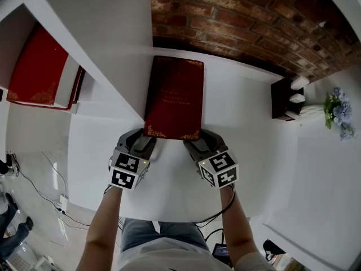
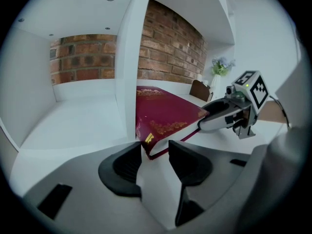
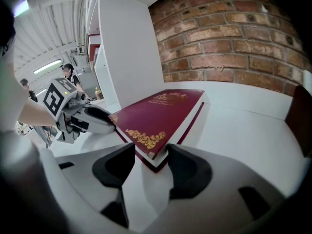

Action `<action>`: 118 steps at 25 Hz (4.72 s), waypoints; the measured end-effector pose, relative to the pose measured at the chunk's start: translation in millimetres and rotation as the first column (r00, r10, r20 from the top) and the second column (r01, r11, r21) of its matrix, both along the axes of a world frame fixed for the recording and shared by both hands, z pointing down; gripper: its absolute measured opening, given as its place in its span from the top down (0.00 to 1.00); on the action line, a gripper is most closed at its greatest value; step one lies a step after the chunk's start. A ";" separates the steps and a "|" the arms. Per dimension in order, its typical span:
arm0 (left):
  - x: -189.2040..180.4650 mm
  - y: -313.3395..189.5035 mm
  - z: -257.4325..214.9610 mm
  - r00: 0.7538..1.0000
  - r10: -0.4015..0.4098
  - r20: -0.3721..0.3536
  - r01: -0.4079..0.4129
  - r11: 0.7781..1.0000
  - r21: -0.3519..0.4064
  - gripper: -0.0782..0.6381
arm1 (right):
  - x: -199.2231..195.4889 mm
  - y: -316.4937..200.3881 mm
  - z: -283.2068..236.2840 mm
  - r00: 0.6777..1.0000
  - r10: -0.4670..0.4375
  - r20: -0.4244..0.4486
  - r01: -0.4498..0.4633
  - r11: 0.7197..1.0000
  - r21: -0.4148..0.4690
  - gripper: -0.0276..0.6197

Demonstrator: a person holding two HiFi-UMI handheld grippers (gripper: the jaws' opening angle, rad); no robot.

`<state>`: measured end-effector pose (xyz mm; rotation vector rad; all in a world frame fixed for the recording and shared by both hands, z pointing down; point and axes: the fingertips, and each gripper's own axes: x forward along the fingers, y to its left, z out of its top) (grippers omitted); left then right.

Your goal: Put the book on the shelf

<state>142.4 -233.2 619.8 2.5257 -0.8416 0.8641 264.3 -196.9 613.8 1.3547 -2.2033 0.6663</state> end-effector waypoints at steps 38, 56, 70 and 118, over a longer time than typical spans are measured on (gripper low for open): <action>-0.5 41.1 -150.7 0.986 0.086 -0.145 -0.042 0.958 0.285 0.70 | 3.1 55.4 -148.5 0.979 0.193 0.071 -0.206 0.925 0.320 0.74; -73.0 149.0 -237.9 0.942 0.240 -0.237 -0.120 0.895 0.429 0.70 | -77.1 180.7 -237.8 0.949 0.316 0.020 -0.290 0.841 0.457 0.74; -138.9 208.4 -274.8 0.924 0.255 -0.284 -0.088 0.867 0.490 0.70 | -142.5 240.8 -275.7 0.946 0.323 0.017 -0.283 0.801 0.528 0.74; -289.6 115.3 -366.0 0.939 0.016 -0.344 0.209 0.768 0.606 0.70 | -277.2 111.6 -364.3 0.999 0.036 0.018 -0.039 0.758 0.651 0.75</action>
